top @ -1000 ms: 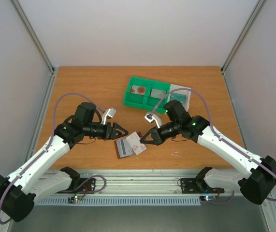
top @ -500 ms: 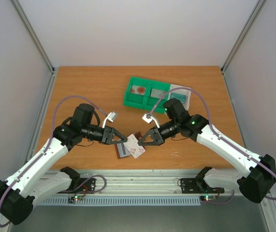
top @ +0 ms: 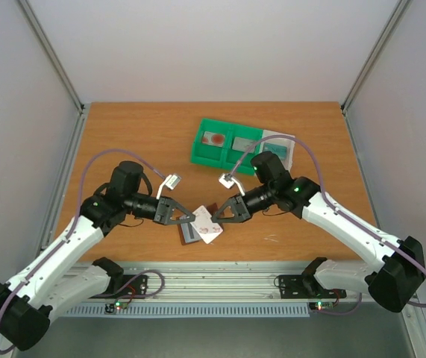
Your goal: Take the credit cards out of the card holder
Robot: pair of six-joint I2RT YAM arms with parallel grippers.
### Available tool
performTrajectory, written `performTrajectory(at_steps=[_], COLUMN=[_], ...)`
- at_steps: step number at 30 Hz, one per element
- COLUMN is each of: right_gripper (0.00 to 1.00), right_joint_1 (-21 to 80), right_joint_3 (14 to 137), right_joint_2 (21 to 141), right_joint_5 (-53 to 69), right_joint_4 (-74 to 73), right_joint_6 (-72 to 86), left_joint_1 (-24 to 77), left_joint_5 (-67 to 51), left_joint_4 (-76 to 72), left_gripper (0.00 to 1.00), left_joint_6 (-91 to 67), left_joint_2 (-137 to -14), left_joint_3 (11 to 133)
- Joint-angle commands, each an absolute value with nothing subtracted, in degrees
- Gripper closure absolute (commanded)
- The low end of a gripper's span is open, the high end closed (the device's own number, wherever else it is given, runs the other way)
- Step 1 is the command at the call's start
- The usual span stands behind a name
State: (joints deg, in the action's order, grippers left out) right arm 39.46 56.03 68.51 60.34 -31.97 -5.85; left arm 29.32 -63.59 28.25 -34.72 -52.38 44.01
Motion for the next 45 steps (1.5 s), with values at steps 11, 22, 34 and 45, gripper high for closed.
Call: performTrajectory(at_steps=[11,22,34,45], right_gripper=[0.56,0.29,0.67,0.66], right_joint_1=[39.4,39.3,39.4,39.3], right_joint_3=[48.0,39.4,37.7,36.7], right_joint_2=[61.2,56.2,60.0,61.2], right_joint_5=[41.9,34.5,30.8,28.9], right_joint_4=[-15.7,3.4,16.4,18.1], right_joint_6=[18.2,36.6,46.4,48.8], left_joint_1=[29.6,29.6,29.6,29.6], left_joint_5=[-52.8,-37.7,-31.9,-30.8], left_joint_4=[17.9,4.9,-12.0,-14.6], left_gripper=[0.99,1.0,1.0,0.99], left_joint_6=[-42.1,-54.7,-67.0,-69.2], left_joint_2=[-50.5,-49.1,-51.2,-50.4], left_joint_3=[44.3,39.9,37.6,35.6])
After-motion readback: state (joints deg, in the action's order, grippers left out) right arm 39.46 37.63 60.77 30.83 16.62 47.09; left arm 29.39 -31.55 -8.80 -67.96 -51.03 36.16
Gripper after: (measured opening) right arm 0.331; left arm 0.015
